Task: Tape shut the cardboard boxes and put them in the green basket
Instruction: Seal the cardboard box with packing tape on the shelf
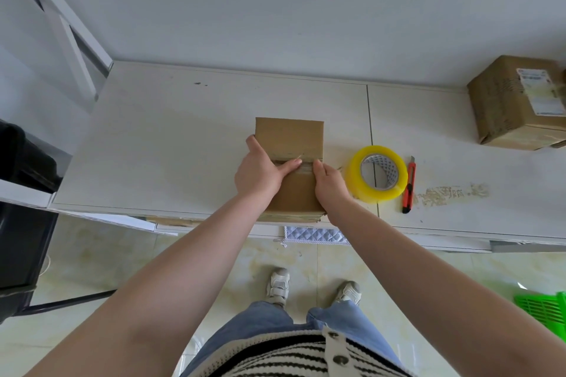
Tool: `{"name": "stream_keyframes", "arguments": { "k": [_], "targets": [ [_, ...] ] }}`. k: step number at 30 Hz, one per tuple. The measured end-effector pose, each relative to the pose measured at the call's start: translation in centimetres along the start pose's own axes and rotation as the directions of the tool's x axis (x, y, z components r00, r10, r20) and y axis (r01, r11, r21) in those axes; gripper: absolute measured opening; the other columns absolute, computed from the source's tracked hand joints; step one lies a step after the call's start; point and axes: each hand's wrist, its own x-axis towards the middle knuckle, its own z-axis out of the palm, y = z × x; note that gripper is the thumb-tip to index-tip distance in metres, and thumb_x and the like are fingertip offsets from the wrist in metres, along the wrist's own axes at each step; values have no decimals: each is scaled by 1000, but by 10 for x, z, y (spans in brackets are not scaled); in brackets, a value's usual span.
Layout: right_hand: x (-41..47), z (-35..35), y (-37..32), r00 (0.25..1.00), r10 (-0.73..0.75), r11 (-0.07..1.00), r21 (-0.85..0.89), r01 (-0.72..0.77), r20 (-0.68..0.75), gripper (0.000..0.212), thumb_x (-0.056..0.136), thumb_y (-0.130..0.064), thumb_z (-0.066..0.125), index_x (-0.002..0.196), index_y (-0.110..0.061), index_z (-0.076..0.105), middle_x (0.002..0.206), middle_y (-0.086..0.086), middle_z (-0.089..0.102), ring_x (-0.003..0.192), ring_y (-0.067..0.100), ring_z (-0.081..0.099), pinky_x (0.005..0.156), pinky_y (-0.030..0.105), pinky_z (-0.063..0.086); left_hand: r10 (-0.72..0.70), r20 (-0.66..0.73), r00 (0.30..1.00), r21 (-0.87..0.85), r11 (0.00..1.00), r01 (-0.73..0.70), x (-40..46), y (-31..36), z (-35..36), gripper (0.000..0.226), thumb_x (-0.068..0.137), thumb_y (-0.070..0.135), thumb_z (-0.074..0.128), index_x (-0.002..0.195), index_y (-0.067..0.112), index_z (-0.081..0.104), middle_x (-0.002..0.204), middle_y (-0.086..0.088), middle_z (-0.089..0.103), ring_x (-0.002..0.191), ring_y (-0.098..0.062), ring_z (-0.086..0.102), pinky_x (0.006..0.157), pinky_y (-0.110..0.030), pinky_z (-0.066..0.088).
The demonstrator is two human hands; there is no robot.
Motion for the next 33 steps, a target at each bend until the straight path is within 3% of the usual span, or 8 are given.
{"name": "stream_keyframes", "arguments": {
  "k": [4, 7, 9, 12, 16, 18, 21, 33],
  "targets": [
    [-2, -14, 1, 996, 44, 966, 252, -60, 72, 35, 100, -53, 39, 123, -34, 58, 109, -16, 61, 99, 6, 57, 79, 24, 43, -8, 70, 998, -294, 955, 28, 11, -17, -9, 80, 64, 65, 79, 120, 24, 38, 99, 12, 57, 85, -16, 57, 70, -30, 44],
    [4, -36, 2, 993, 37, 951, 300, -70, 113, 65, 89, -60, 55, 145, -30, 40, 132, -11, 52, 118, 13, 53, 97, 30, 43, 49, 283, 958, -609, 780, 140, 9, -27, -17, 71, 69, 63, 75, 123, 28, 43, 116, 6, 62, 92, -6, 63, 63, -18, 51],
    [6, -45, -3, 984, 25, 921, 378, -92, 178, 51, 88, -54, 63, 129, -24, 57, 123, -2, 66, 108, 18, 65, 92, 36, 54, 101, 377, 921, -572, 807, 145, 6, -27, -13, 73, 80, 64, 60, 137, 25, 38, 136, -1, 55, 104, -9, 61, 71, -17, 52],
    [9, -46, -12, 983, -110, 939, 339, 55, 146, 21, 97, -28, 58, 117, -23, 64, 102, -7, 73, 94, 8, 70, 77, 21, 56, -16, 363, 932, -459, 867, 193, 8, -14, -12, 60, 103, 48, 35, 153, 17, 28, 158, -8, 31, 143, -25, 33, 115, -37, 29],
    [10, -40, -19, 984, -87, 962, 270, 42, 158, 31, 98, -30, 56, 128, -24, 58, 107, -6, 70, 92, 5, 67, 76, 23, 53, -10, 525, 851, -580, 727, 367, 1, 19, -20, 57, 96, 65, 36, 123, 21, 61, 119, -5, 69, 105, -22, 68, 84, -38, 57],
    [11, -29, -21, 990, -34, 971, 239, 0, 136, 34, 96, -42, 57, 124, -23, 58, 104, -8, 68, 90, 4, 64, 68, 21, 49, -23, 483, 875, -522, 795, 309, -1, 30, -15, 71, 89, 71, 43, 134, 16, 49, 124, -7, 64, 109, -28, 64, 90, -45, 55],
    [14, -15, -21, 997, -76, 987, 141, 73, 13, 37, 96, -48, 54, 119, -21, 61, 98, -6, 67, 91, 14, 65, 71, 27, 51, -19, 325, 946, -437, 884, 168, 3, 30, -8, 58, 94, 57, 50, 132, 13, 49, 125, -8, 62, 112, -30, 60, 97, -45, 49],
    [15, -11, -20, 991, -118, 988, 96, 124, -63, 28, 98, -42, 53, 112, -21, 63, 89, -8, 66, 82, 12, 64, 63, 25, 49, 27, 367, 930, -437, 888, 146, 7, 28, -10, 50, 99, 49, 45, 136, 15, 49, 128, -10, 61, 115, -31, 58, 101, -47, 47]
  ]
}}
